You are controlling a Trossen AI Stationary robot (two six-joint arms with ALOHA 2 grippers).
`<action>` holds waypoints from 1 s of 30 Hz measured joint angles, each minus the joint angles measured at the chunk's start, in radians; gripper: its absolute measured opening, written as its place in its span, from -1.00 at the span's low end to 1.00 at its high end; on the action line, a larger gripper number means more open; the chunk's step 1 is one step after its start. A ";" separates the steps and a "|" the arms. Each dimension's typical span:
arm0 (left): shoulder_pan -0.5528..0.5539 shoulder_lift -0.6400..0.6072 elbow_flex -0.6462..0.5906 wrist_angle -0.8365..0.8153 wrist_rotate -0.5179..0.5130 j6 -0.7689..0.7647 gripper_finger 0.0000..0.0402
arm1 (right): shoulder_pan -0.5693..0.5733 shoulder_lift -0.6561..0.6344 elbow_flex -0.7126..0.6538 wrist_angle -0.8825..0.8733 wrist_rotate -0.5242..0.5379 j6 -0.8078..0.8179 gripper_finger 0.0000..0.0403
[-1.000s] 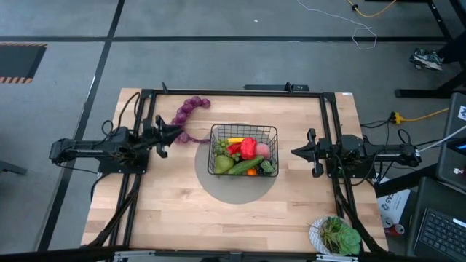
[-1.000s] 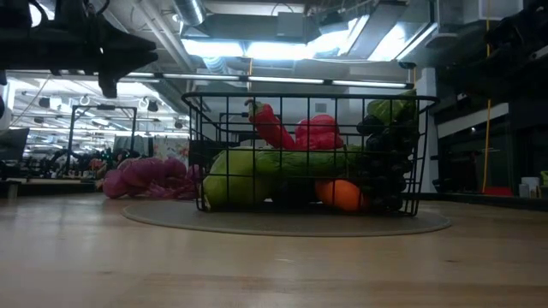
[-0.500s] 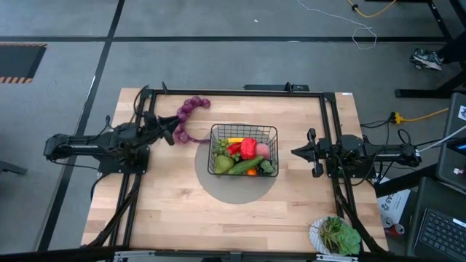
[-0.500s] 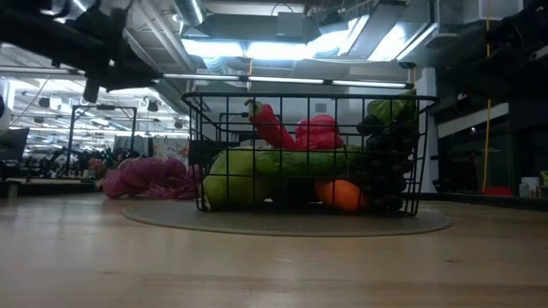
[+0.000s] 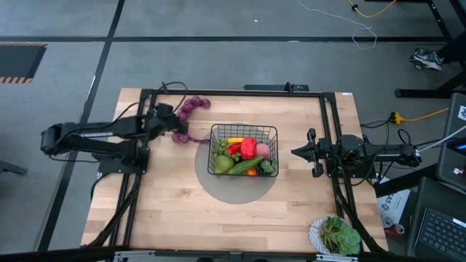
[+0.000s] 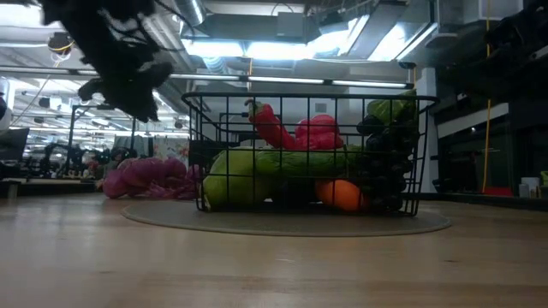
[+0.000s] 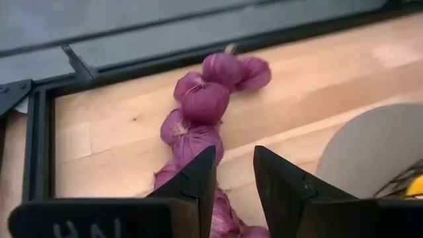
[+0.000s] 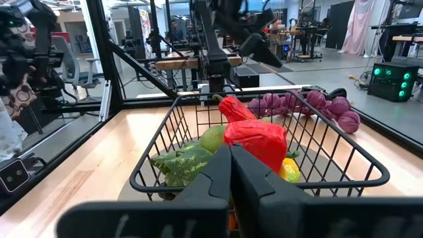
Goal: Build produce basket
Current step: Put the purple garlic into the wire basket
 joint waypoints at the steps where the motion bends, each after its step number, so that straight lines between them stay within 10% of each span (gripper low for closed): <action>1: 0.026 0.037 0.026 -0.017 0.025 0.005 -0.52 | 0.000 0.000 0.000 0.000 0.000 0.000 -0.99; 11: 0.183 0.288 0.152 -0.028 -0.051 0.177 -0.52 | 0.000 0.000 0.000 0.000 0.000 0.000 -0.99; 30: 0.203 0.353 0.154 -0.021 -0.005 0.157 -0.46 | 0.000 0.000 0.000 0.000 0.000 0.000 -0.99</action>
